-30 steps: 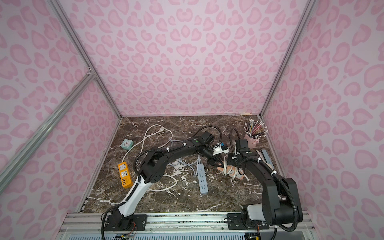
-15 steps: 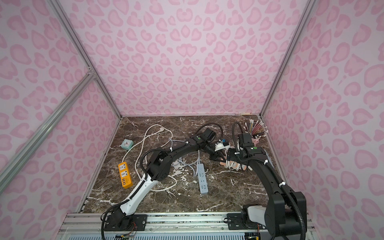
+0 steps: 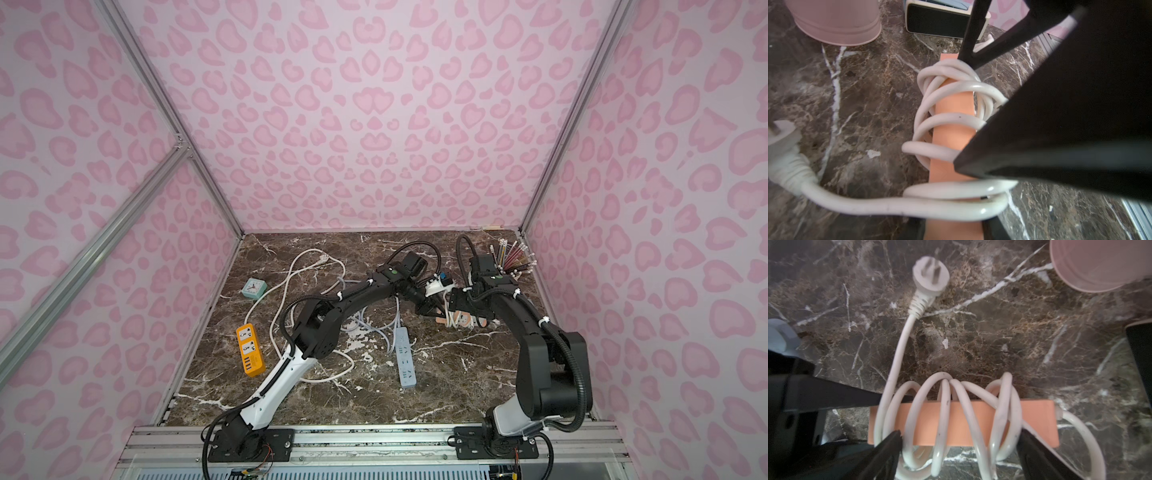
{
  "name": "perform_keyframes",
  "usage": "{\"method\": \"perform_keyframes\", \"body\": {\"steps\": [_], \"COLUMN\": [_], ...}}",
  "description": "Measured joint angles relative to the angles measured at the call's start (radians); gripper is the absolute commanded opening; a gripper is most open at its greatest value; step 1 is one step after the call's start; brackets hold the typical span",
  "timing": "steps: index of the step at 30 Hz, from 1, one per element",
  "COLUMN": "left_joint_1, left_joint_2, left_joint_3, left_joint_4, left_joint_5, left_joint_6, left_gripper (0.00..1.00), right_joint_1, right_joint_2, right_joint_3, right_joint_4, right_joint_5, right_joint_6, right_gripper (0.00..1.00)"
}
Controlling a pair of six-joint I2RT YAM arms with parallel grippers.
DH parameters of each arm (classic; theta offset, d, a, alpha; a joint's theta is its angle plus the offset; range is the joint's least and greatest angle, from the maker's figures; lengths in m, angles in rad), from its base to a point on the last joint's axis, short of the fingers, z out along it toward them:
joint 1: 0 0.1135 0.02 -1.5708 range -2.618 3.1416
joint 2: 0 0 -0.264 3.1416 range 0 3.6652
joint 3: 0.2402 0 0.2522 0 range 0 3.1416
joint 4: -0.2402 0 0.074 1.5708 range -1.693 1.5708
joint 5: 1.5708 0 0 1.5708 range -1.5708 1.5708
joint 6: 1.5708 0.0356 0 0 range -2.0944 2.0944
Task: Wrap the cord around the power strip
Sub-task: Place the power strip at the center of the board.
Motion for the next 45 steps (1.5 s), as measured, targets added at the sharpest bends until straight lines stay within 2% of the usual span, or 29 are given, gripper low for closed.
{"method": "perform_keyframes", "body": {"steps": [1, 8, 9, 10, 11, 13, 18, 26, 37, 41, 45], "left_joint_1": [0.000, -0.002, -0.002, -0.002, 0.000, 0.005, 0.029, 0.052, 0.058, 0.068, 0.126], "left_joint_2": [0.000, -0.014, -0.019, -0.024, -0.031, -0.053, -0.123, -0.208, -0.282, -0.389, -0.638], "left_joint_3": [0.000, -0.002, -0.005, -0.011, -0.018, -0.042, -0.101, -0.184, -0.243, -0.376, -0.667], "left_joint_4": [0.002, 0.021, 0.022, 0.025, 0.030, 0.034, 0.023, 0.035, 0.079, 0.135, 0.279], "left_joint_5": [-0.002, -0.026, -0.032, -0.041, -0.055, -0.118, -0.175, -0.190, -0.195, -0.233, -0.327], "left_joint_6": [-0.016, -0.107, -0.106, -0.106, -0.106, -0.091, -0.061, -0.060, -0.071, -0.114, -0.210], "left_gripper": [0.22, 0.34, 0.35, 0.41, 0.43, 0.46, 0.53, 0.56, 0.56, 0.56, 0.55], "right_joint_1": [-0.001, -0.002, -0.003, -0.003, -0.005, -0.008, -0.013, 0.024, 0.088, 0.182, 0.314], "right_joint_2": [0.011, 0.013, 0.003, -0.004, -0.011, -0.014, 0.013, 0.046, -0.006, -0.022, -0.062], "right_joint_3": [-0.001, -0.054, -0.063, -0.069, -0.069, -0.062, 0.014, 0.077, 0.143, 0.169, 0.148], "right_joint_4": [0.006, 0.131, 0.142, 0.149, 0.151, 0.156, 0.100, 0.067, 0.004, -0.015, -0.013], "right_joint_5": [0.000, 0.021, 0.019, 0.018, 0.018, 0.018, 0.018, 0.026, 0.105, 0.143, 0.180], "right_joint_6": [-0.005, -0.012, -0.006, -0.002, 0.002, 0.016, 0.031, 0.039, 0.039, 0.063, 0.121], "right_gripper": [0.90, 0.88, 0.88, 0.89, 0.89, 0.89, 0.89, 0.89, 0.89, 0.88, 0.83]}}
